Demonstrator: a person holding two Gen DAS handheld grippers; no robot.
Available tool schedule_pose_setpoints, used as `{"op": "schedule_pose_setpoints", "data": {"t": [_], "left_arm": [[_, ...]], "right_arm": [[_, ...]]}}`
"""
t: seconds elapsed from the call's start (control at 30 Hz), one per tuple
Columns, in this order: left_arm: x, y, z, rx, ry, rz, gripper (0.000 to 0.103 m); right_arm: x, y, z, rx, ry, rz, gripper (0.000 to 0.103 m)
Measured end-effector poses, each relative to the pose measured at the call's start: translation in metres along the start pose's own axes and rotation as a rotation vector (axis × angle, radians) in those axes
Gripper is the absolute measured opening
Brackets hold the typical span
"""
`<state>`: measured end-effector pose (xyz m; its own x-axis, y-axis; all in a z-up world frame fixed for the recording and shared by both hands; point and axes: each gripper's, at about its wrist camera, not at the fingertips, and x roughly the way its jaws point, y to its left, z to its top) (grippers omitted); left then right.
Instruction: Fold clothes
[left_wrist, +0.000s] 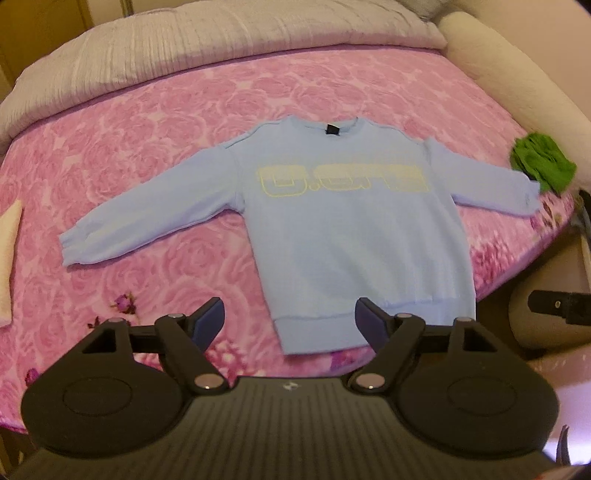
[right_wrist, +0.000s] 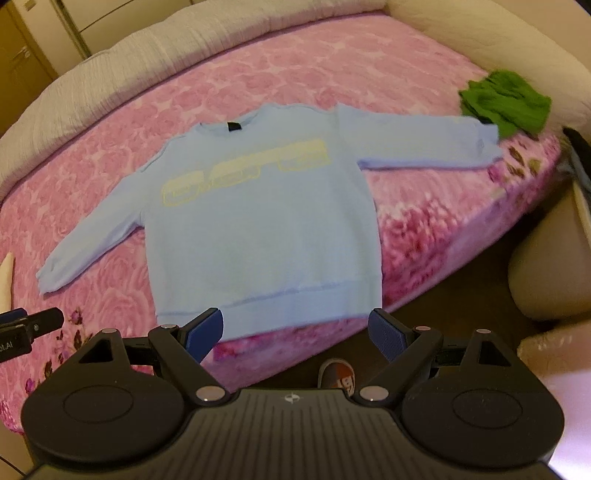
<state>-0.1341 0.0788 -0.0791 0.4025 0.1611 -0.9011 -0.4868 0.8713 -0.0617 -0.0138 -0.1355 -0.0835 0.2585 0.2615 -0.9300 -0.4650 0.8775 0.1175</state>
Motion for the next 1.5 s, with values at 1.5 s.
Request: {"op": "schedule_pose_setpoints", "data": {"t": [1.5], "left_arm": [[0.252, 0.403, -0.037, -1.29, -0.156, -0.022, 0.053]], "right_arm": [[0.316, 0.071, 0.147, 0.065, 0.264, -0.112, 0.088]]}}
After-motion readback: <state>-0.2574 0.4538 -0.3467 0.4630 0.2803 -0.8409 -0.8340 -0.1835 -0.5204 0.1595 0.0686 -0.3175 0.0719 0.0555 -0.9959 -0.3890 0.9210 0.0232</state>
